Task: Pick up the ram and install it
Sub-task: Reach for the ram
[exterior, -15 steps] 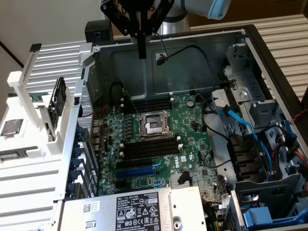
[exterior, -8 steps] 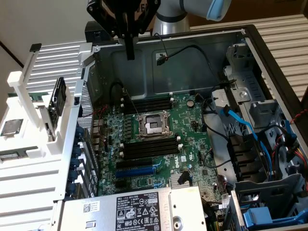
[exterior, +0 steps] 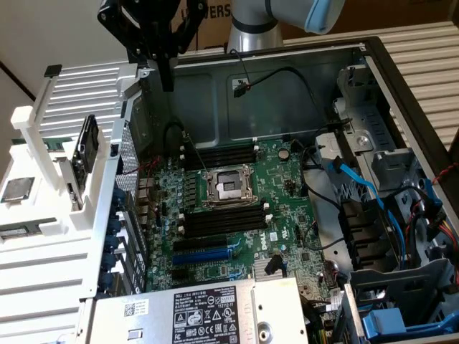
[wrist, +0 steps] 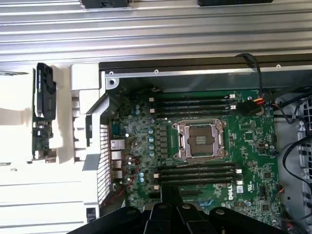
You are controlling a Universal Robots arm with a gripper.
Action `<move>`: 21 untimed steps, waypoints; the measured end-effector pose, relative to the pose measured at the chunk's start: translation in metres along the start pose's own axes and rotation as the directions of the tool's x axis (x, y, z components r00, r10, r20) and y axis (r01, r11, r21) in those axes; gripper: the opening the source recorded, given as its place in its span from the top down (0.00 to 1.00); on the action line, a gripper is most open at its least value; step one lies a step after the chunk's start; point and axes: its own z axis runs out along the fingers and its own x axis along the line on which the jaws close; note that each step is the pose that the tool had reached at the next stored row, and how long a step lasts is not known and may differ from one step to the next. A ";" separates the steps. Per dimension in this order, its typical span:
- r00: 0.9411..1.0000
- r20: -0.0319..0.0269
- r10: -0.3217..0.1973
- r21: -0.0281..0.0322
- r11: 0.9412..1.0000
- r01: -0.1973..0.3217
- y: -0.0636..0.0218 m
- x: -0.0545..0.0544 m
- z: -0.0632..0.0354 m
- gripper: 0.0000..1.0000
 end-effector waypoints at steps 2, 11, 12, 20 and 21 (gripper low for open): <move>1.000 0.000 0.000 0.000 1.000 0.000 -0.0006 0.009 -0.0002 0.90; 1.000 0.000 0.000 0.000 1.000 0.000 -0.0035 0.050 -0.0012 0.90; 1.000 0.000 0.000 0.000 1.000 0.000 -0.0038 0.054 -0.0013 0.90; 1.000 0.000 0.000 0.000 1.000 0.000 -0.0064 0.091 -0.0021 0.90; 1.000 0.000 0.000 0.000 1.000 0.000 -0.0068 0.096 -0.0022 0.90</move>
